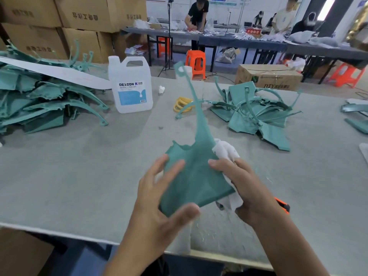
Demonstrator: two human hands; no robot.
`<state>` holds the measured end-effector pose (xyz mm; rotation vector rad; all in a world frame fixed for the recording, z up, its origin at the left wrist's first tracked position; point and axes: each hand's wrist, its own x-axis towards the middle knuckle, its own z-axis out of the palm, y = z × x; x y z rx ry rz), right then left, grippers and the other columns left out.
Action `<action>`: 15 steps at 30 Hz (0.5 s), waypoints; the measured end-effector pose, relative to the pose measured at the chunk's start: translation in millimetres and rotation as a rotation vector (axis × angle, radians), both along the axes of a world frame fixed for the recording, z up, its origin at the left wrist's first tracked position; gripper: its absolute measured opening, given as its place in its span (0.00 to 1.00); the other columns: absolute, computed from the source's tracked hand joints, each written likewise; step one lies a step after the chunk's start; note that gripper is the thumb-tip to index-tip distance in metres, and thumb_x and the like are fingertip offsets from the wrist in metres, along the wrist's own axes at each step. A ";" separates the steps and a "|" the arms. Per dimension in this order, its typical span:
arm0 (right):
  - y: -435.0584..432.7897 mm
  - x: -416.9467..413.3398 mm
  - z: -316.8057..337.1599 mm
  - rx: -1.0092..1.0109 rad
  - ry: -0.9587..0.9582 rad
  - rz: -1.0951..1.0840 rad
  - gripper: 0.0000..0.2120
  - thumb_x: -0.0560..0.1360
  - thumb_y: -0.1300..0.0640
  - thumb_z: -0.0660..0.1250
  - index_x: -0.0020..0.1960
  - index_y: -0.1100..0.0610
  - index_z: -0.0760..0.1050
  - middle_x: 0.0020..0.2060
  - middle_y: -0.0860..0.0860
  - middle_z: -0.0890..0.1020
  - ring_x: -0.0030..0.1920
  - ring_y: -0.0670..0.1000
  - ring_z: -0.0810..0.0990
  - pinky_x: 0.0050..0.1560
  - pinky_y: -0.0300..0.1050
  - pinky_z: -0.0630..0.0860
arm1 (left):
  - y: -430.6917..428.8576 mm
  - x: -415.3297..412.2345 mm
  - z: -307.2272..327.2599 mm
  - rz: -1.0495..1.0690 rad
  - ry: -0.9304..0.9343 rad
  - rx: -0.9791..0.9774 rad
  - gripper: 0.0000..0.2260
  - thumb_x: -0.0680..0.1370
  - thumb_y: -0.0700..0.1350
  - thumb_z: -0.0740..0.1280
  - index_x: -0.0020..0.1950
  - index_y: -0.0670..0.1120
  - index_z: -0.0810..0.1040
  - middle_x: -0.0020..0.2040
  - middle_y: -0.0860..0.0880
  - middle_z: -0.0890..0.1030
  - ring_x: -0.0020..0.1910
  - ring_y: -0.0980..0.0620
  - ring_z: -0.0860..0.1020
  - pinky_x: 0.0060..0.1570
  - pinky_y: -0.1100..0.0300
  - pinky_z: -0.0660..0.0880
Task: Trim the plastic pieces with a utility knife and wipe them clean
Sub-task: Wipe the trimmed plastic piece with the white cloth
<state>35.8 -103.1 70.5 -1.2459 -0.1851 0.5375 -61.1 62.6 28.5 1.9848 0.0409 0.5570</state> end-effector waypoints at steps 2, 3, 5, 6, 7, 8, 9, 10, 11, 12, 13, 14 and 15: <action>-5.9 1.3 -6.3 0.034 -0.005 0.036 0.06 0.76 0.60 0.70 0.48 0.59 0.85 0.40 0.57 0.85 0.32 0.51 0.84 0.25 0.40 0.75 | -1.8 -0.6 1.1 0.065 0.006 -0.564 0.36 0.64 0.70 0.74 0.70 0.62 0.73 0.68 0.64 0.75 0.71 0.58 0.72 0.58 0.66 0.75; -7.3 1.4 -9.5 0.043 -0.014 0.069 0.05 0.76 0.59 0.71 0.49 0.58 0.85 0.42 0.57 0.86 0.34 0.51 0.85 0.27 0.41 0.77 | -0.9 1.2 -0.9 -0.008 0.032 -0.822 0.32 0.68 0.61 0.76 0.70 0.55 0.76 0.66 0.59 0.79 0.68 0.54 0.76 0.54 0.65 0.78; -5.3 0.2 -18.3 -0.044 -0.081 0.115 0.07 0.77 0.55 0.70 0.51 0.56 0.86 0.46 0.58 0.87 0.40 0.55 0.87 0.34 0.44 0.81 | -2.5 3.2 -3.4 -0.204 0.181 -1.245 0.25 0.69 0.44 0.75 0.66 0.42 0.81 0.63 0.44 0.82 0.61 0.46 0.82 0.48 0.58 0.82; -3.5 0.0 -24.0 -0.161 -0.157 0.108 0.09 0.78 0.52 0.69 0.51 0.56 0.85 0.46 0.59 0.87 0.42 0.58 0.87 0.37 0.49 0.83 | -2.4 2.2 -4.0 -0.253 0.224 -1.340 0.23 0.69 0.43 0.73 0.63 0.40 0.82 0.62 0.40 0.82 0.58 0.43 0.83 0.46 0.55 0.82; -1.8 1.3 -29.4 -0.315 -0.259 0.066 0.11 0.80 0.48 0.68 0.50 0.55 0.84 0.43 0.60 0.87 0.41 0.61 0.87 0.38 0.54 0.83 | -1.9 1.3 -4.9 -0.269 0.228 -1.368 0.20 0.69 0.44 0.71 0.61 0.40 0.83 0.62 0.39 0.82 0.58 0.43 0.83 0.45 0.54 0.82; -2.1 3.3 -33.2 -0.476 -0.365 -0.012 0.14 0.81 0.44 0.66 0.47 0.53 0.83 0.36 0.59 0.86 0.36 0.62 0.86 0.36 0.55 0.83 | -1.4 1.1 -4.5 -0.253 0.215 -1.371 0.18 0.71 0.43 0.70 0.60 0.41 0.83 0.62 0.39 0.82 0.57 0.43 0.83 0.45 0.54 0.83; -4.9 7.6 -35.9 -0.607 -0.460 -0.114 0.18 0.81 0.40 0.63 0.44 0.52 0.79 0.30 0.56 0.84 0.30 0.60 0.84 0.32 0.53 0.82 | -0.1 1.6 -4.7 -0.227 0.193 -1.363 0.17 0.72 0.42 0.68 0.59 0.42 0.84 0.62 0.39 0.82 0.57 0.43 0.83 0.44 0.54 0.83; -8.7 11.8 -36.1 -0.681 -0.526 -0.228 0.20 0.79 0.36 0.62 0.43 0.51 0.76 0.28 0.53 0.83 0.26 0.56 0.82 0.31 0.50 0.81 | 1.1 2.6 -4.0 -0.212 0.176 -1.358 0.16 0.73 0.41 0.67 0.59 0.42 0.84 0.61 0.39 0.82 0.56 0.43 0.84 0.44 0.54 0.83; -12.3 16.2 -35.0 -0.697 -0.578 -0.337 0.20 0.77 0.32 0.61 0.44 0.48 0.74 0.29 0.51 0.83 0.27 0.52 0.82 0.32 0.49 0.80 | 1.8 3.1 -2.5 -0.204 0.171 -1.344 0.15 0.74 0.40 0.66 0.59 0.42 0.84 0.61 0.39 0.82 0.56 0.43 0.84 0.44 0.54 0.83; -13.4 19.6 -31.7 -0.671 -0.628 -0.415 0.20 0.76 0.29 0.60 0.46 0.47 0.73 0.31 0.49 0.83 0.30 0.50 0.82 0.34 0.48 0.79 | 1.4 3.7 -1.5 -0.203 0.174 -1.323 0.15 0.74 0.40 0.66 0.59 0.42 0.84 0.61 0.39 0.82 0.56 0.43 0.84 0.45 0.55 0.83; -9.8 20.9 -28.3 -0.616 -0.694 -0.438 0.20 0.76 0.30 0.59 0.47 0.47 0.72 0.32 0.49 0.82 0.32 0.50 0.82 0.35 0.48 0.78 | -1.4 4.5 -1.9 -0.208 0.187 -1.300 0.15 0.75 0.42 0.66 0.59 0.43 0.84 0.62 0.39 0.82 0.57 0.43 0.83 0.45 0.55 0.82; -1.3 19.9 -25.8 -0.575 -0.779 -0.408 0.20 0.78 0.32 0.58 0.47 0.48 0.73 0.33 0.49 0.81 0.34 0.51 0.81 0.36 0.50 0.77 | -6.5 5.1 -1.3 -0.216 0.208 -1.278 0.15 0.75 0.45 0.67 0.60 0.44 0.84 0.62 0.39 0.82 0.58 0.43 0.83 0.47 0.55 0.82; 10.2 16.5 -25.7 -0.582 -0.861 -0.351 0.21 0.79 0.35 0.56 0.47 0.51 0.74 0.36 0.48 0.80 0.38 0.51 0.80 0.40 0.51 0.76 | -12.2 6.5 1.3 -0.226 0.234 -1.268 0.17 0.75 0.50 0.68 0.61 0.45 0.84 0.62 0.40 0.82 0.59 0.43 0.82 0.48 0.54 0.82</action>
